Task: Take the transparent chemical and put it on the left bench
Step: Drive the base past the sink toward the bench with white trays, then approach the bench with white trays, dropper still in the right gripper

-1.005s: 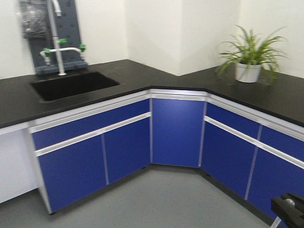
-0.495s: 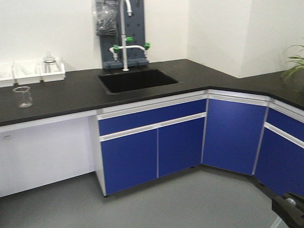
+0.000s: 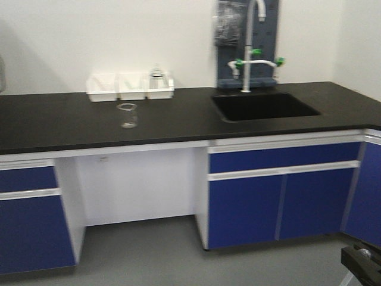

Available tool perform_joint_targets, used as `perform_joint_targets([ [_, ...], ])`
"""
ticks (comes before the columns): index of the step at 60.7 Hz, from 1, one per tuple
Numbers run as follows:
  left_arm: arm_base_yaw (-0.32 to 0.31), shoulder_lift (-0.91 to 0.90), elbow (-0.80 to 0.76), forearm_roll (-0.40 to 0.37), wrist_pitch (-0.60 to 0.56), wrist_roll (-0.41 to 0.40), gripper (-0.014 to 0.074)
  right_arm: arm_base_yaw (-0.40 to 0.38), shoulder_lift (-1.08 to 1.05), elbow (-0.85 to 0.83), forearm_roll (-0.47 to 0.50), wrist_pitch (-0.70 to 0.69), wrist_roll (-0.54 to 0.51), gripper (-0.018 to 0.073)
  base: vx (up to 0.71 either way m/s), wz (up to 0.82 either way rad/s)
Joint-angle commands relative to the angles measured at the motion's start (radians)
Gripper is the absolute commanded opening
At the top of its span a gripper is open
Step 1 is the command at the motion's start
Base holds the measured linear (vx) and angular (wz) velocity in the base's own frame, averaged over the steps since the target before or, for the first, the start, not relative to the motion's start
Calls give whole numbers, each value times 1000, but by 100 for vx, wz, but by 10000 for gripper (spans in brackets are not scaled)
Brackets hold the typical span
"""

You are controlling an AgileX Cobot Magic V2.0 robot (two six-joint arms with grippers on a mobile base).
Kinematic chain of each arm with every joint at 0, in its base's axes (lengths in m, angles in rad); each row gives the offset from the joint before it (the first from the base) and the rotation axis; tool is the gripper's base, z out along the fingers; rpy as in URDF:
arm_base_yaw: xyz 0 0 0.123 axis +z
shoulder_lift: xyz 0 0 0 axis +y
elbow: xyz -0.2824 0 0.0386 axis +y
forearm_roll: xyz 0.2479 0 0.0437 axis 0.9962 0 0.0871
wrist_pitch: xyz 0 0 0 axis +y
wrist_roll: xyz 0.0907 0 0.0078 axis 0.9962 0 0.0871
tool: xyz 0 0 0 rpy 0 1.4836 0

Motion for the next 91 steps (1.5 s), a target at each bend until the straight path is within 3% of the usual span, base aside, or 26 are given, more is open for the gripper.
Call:
perform_joint_targets([
  [1, -2, -19, 16, -1, -78, -8, -3, -3, -3, -31, -10, -63, -2, -3, 20, 64],
  [38, -2, -19, 16, -1, -78, -8, -3, -3, -3, -31, -10, -62, -2, -3, 30, 51],
  [91, -2, -19, 16, -1, -78, -8, -3, -3, -3, -31, -10, -59, -2, -3, 40, -1],
])
